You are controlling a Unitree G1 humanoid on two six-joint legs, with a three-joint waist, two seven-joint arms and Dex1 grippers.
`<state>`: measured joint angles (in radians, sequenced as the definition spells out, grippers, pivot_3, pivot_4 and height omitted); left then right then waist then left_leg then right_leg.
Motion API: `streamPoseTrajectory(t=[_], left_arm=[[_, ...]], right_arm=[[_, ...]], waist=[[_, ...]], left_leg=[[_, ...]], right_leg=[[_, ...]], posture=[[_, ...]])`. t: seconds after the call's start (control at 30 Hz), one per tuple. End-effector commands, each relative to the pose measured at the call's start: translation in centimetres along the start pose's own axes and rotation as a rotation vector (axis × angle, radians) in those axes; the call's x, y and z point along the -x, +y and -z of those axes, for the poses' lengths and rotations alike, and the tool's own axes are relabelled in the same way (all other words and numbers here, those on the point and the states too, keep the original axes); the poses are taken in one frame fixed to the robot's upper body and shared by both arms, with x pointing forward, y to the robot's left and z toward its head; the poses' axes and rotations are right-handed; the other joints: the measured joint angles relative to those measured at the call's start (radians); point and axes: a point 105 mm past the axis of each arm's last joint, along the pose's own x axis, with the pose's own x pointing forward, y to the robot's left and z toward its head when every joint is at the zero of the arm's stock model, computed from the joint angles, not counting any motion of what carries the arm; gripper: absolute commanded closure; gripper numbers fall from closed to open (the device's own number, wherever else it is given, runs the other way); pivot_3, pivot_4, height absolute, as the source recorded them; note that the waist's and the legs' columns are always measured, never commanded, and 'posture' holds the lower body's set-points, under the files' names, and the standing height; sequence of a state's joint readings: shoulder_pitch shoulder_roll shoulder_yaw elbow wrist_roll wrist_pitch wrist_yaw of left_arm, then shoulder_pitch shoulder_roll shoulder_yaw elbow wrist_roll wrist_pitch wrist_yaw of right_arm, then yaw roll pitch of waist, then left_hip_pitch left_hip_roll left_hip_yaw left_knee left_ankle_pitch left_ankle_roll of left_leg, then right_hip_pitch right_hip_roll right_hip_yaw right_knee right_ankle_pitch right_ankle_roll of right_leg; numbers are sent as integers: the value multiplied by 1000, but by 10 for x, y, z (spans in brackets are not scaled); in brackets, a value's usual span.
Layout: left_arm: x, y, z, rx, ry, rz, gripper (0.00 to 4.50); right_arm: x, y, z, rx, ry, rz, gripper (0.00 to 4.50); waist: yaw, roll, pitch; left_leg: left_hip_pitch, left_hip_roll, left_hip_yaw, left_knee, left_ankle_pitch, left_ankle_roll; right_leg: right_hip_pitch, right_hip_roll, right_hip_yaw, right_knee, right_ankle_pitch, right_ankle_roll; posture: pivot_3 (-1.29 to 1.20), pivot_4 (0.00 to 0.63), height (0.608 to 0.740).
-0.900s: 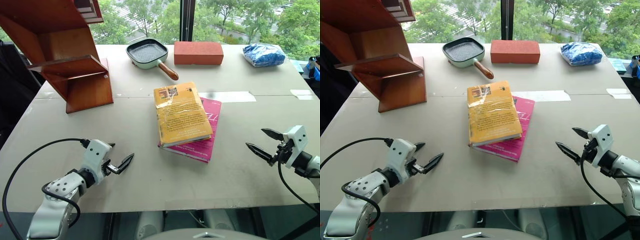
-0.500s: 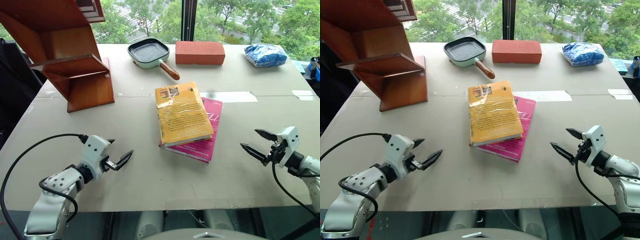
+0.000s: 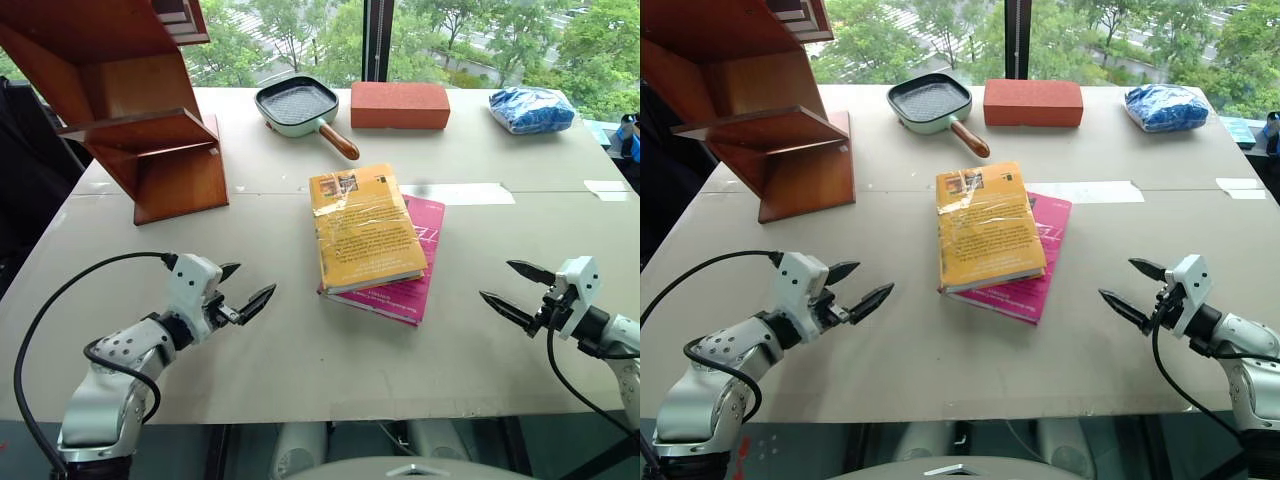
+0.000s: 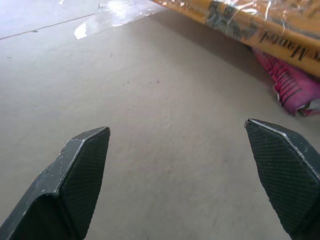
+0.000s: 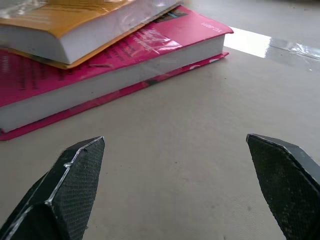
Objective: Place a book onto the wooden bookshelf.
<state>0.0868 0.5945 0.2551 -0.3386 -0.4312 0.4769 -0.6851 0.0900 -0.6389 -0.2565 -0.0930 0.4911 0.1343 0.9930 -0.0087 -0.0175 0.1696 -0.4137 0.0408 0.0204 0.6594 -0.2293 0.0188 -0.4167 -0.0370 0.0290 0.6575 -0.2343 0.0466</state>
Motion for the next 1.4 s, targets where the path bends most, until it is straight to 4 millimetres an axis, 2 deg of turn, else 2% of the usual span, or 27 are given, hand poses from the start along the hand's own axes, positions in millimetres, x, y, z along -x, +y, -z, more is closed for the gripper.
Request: streamPoseTrajectory(t=[0.03,0.17,0.33,0.43,0.57,0.7,0.83,1.03,1.07,1.13,1.2,1.27,1.4], left_arm=[[-24,-10,-14,153,-3,74,56],[-47,-28,-18,399,59,209,56],[-76,-28,-26,676,101,253,56],[-84,-29,-29,842,96,317,56],[-94,-40,-24,988,153,417,56],[-102,-45,-33,1102,139,498,56],[-106,-43,-43,1165,122,537,1265],[-103,-49,-51,1170,110,579,4109],[-103,-48,-53,1170,101,576,4321],[-99,-44,-63,1141,57,576,4419],[-88,-37,-92,1030,-47,582,4419],[-74,-33,-121,831,-119,540,4419],[-52,-18,-172,396,-228,345,4419]], right_arm=[[0,14,-55,64,-153,-95,0],[0,24,-74,55,-170,-144,0],[3,27,-89,96,-173,-149,0],[5,30,-94,105,-177,-143,0],[7,33,-94,110,-173,-141,0],[9,32,-95,121,-172,-131,0],[10,33,-94,123,-169,-128,0],[5,34,-95,127,-175,-132,0],[4,34,-95,128,-177,-134,0],[3,34,-97,130,-180,-137,0],[1,33,-100,125,-196,-145,0],[-2,33,-106,112,-227,-151,0],[-13,31,-123,63,-322,-168,0]], waist=[[1,0,0],[-4,-2,0],[-2,-4,1],[-4,-5,2],[-3,-5,2],[8,-5,2],[7,-6,2],[0,-6,2],[-1,-6,2],[-1,-6,2],[-2,-7,3],[-6,-9,5],[-6,-10,7]], left_leg=[[0,0,0,0,0,0],[0,0,-1,1,0,0],[0,0,-3,1,0,0],[0,-1,-4,2,0,0],[0,-1,-4,2,0,0],[0,-2,-5,3,0,0],[-1,-2,-6,5,0,0],[-1,-2,-7,5,0,0],[-1,-2,-7,5,0,0],[-1,-2,-7,5,0,0],[-1,-2,-7,5,0,0],[-1,-2,-7,5,0,0],[-2,-2,-7,5,0,0]], right_leg=[[0,0,0,0,0,0],[1,1,0,1,1,2],[1,2,-1,1,3,5],[2,2,-2,1,3,5],[2,2,-2,1,3,4],[3,2,-2,1,3,4],[4,2,-3,1,3,4],[4,2,-3,1,4,2],[4,2,-3,1,4,2],[4,2,-3,1,4,2],[4,2,-3,1,4,2],[3,2,-3,2,5,2],[2,2,-3,2,5,1]], posture=[[0,150,740],[0,150,740],[0,150,740],[0,150,740],[0,150,740],[0,150,740],[0,150,740],[0,150,740],[0,150,740],[0,150,740],[0,150,740],[0,150,740],[0,150,740]])
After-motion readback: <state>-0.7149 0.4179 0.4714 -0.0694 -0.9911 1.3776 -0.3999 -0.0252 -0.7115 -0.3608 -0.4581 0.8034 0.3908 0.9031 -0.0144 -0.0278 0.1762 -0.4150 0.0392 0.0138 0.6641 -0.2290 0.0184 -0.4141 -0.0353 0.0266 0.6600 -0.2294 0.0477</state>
